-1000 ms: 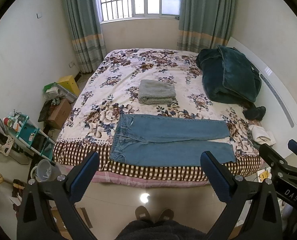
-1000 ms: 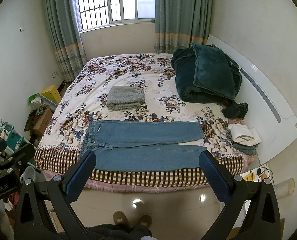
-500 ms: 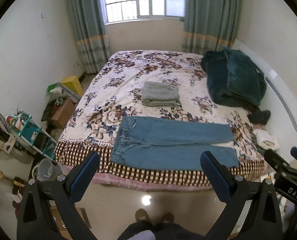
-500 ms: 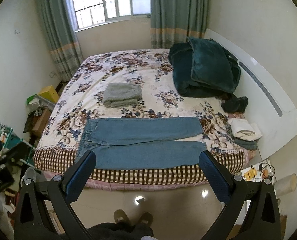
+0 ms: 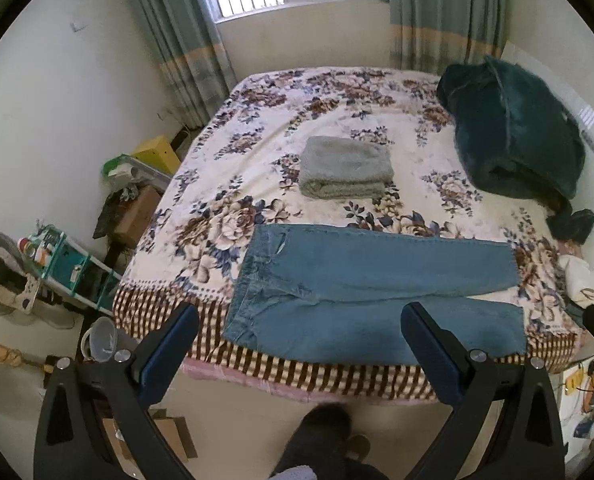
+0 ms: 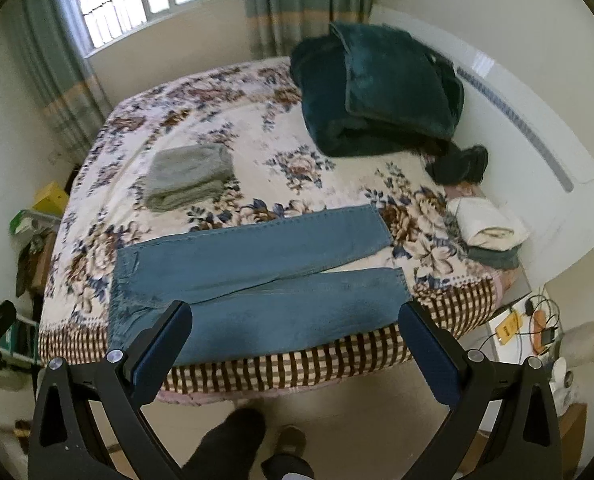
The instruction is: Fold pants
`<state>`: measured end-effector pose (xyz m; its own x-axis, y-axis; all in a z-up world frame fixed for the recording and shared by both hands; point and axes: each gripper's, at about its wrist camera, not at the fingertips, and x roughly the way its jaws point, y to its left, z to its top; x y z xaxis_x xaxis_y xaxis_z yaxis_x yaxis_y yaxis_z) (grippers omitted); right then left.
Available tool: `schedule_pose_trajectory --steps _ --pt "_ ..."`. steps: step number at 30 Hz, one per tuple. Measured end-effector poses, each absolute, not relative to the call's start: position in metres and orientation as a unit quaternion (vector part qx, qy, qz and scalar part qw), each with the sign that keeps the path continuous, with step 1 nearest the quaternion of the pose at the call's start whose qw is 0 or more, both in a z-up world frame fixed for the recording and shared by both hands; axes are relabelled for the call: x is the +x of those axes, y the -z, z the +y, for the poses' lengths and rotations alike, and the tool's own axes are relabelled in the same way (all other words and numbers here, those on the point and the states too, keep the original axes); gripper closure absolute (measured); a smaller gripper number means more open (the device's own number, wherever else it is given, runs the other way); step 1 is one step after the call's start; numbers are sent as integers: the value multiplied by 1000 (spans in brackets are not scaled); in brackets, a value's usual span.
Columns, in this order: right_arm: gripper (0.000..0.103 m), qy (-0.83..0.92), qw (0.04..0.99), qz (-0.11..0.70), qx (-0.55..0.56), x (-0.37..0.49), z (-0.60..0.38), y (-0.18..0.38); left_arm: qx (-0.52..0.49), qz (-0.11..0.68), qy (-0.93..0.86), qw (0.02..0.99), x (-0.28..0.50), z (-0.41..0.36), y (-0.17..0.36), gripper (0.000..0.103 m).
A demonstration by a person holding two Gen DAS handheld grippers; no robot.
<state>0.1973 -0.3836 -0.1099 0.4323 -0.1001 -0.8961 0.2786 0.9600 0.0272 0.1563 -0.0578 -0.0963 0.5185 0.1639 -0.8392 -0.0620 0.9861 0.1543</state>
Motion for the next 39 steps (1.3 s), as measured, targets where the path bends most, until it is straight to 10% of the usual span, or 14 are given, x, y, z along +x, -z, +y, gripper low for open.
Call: schedule_pose_trajectory --steps 19,31,34,35,39 --pt "0 226 667 656 273 532 -548 514 -83 675 -173 712 502 -35 442 0" --pt "0 321 552 670 380 611 -624 741 -178 700 -259 641 571 -1 595 3" --pt "7 349 530 663 396 611 -628 761 -177 678 -278 657 566 -2 577 33" --pt "11 359 527 662 394 612 -627 765 -173 673 -290 658 562 -1 568 58" --pt "59 370 519 658 400 607 -629 773 -210 654 -296 664 539 12 544 95"
